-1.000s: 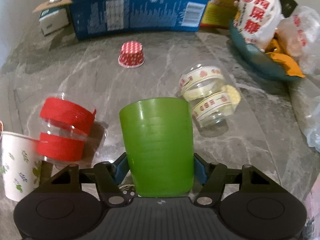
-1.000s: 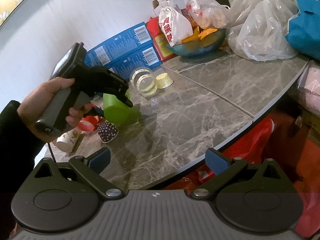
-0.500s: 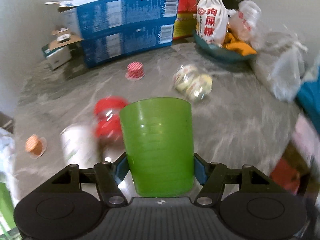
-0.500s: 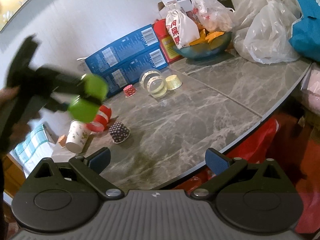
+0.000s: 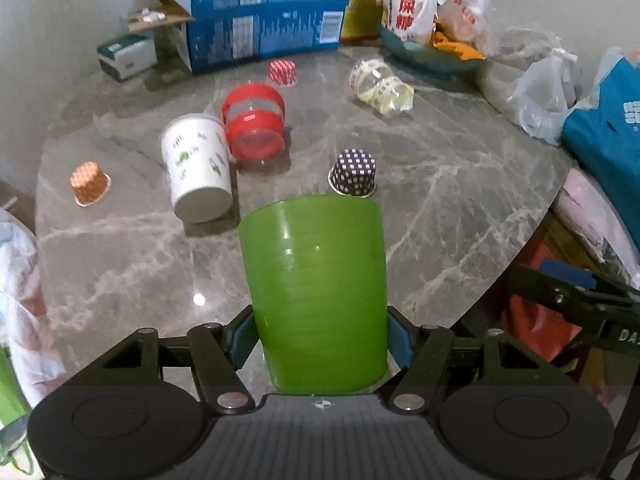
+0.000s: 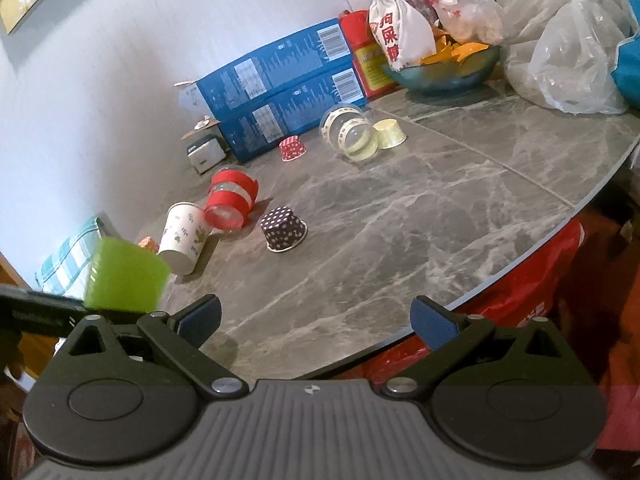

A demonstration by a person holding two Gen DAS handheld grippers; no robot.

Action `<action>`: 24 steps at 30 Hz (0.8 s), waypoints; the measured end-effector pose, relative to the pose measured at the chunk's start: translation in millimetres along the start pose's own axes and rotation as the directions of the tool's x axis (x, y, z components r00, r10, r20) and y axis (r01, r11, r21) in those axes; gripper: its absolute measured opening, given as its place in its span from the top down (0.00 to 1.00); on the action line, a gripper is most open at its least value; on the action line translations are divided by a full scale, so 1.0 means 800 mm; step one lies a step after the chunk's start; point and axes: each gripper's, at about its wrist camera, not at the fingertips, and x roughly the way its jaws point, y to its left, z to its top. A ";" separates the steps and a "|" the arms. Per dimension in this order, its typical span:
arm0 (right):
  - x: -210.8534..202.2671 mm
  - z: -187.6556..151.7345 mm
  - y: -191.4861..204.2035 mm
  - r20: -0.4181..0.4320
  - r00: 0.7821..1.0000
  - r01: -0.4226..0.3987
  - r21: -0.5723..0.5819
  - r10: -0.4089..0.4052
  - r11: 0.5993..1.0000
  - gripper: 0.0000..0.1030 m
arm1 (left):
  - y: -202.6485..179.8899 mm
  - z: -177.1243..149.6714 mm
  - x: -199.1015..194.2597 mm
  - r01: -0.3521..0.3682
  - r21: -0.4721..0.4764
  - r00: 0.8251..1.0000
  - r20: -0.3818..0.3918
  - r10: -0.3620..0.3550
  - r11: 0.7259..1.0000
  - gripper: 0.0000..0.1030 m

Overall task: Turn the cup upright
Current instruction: 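Lift the green cup off the table with the left tool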

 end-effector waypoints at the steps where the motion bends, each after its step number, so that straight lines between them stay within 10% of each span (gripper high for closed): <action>1: 0.001 0.000 0.004 0.000 1.000 0.005 -0.002 -0.005 1.000 0.01 | 0.002 -0.001 0.005 0.003 -0.001 1.000 -0.003 -0.003 1.000 0.34; 24: 0.052 0.022 0.052 -0.107 0.994 -0.009 0.072 0.017 0.997 0.01 | 0.024 -0.012 0.051 0.064 -0.016 0.997 -0.052 -0.065 0.998 0.33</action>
